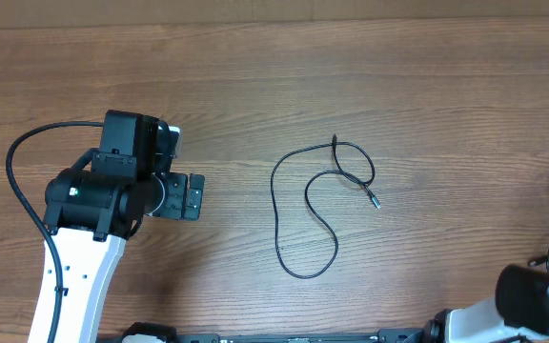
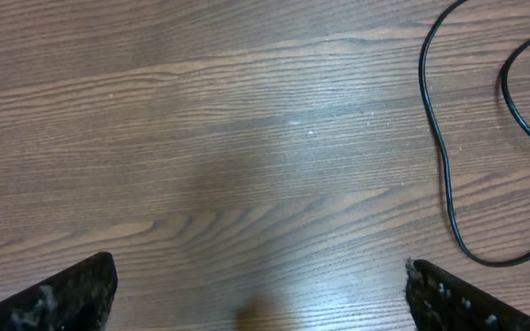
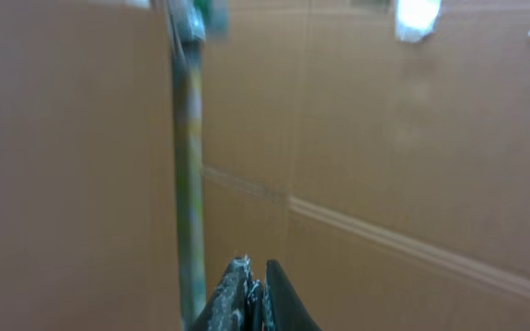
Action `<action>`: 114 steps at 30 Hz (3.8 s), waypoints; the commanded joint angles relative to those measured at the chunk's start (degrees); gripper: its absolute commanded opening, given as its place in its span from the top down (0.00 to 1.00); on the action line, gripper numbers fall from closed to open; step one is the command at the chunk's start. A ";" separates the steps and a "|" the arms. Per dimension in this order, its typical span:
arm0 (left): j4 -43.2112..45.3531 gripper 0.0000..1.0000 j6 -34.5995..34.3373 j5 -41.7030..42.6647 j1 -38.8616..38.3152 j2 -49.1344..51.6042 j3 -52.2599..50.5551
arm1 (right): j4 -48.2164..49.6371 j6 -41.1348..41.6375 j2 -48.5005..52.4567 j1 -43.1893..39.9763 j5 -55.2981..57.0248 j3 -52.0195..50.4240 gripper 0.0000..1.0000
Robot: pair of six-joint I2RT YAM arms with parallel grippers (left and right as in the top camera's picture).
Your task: Untangle cables
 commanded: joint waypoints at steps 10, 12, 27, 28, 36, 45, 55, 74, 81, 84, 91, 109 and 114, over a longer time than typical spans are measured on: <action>0.20 0.00 -0.17 0.61 0.22 0.11 0.26 | -5.84 22.36 9.18 -19.10 -22.67 -15.91 0.96; 0.20 0.00 -0.17 0.61 0.22 0.11 0.26 | -4.59 22.84 9.20 -20.61 -24.98 -20.85 0.96; 0.20 0.00 -0.20 0.61 0.22 0.11 0.26 | -0.13 28.55 9.25 -23.19 -25.46 -50.23 0.05; 0.20 0.00 -0.17 0.61 0.22 0.11 0.26 | -0.68 28.52 9.25 -23.19 -25.73 -50.23 0.00; 0.22 0.00 -0.17 0.61 0.22 0.11 0.26 | -3.50 8.70 9.03 -22.88 -59.54 -50.12 0.00; 0.20 0.00 -0.17 0.61 0.22 0.11 0.26 | -6.67 -3.98 -0.81 -21.73 -76.72 -50.05 0.00; 0.20 0.00 -0.20 0.61 0.22 0.11 0.26 | -23.10 -4.94 -6.51 3.13 -76.63 -50.07 0.00; 0.20 0.00 -0.20 0.61 0.22 0.11 0.26 | -10.62 6.73 -6.36 36.04 -71.47 -76.22 0.00; 0.22 0.00 -0.17 0.61 0.22 0.11 0.26 | 0.94 7.56 -5.22 40.59 -71.45 -84.61 0.00; 0.20 0.00 -0.17 0.61 0.22 0.11 0.26 | 2.64 7.54 -2.47 41.05 -71.45 -86.25 0.00; 0.22 0.00 -0.20 0.61 0.22 0.11 0.26 | 4.98 7.52 3.93 42.62 -76.50 -87.03 0.00; 0.20 0.00 -0.17 0.61 0.22 0.11 0.26 | 6.78 14.75 4.72 48.46 -74.42 -81.77 0.96; 0.20 0.00 -0.17 0.61 0.22 0.11 0.26 | -11.26 14.73 4.72 41.18 -59.52 -59.69 0.96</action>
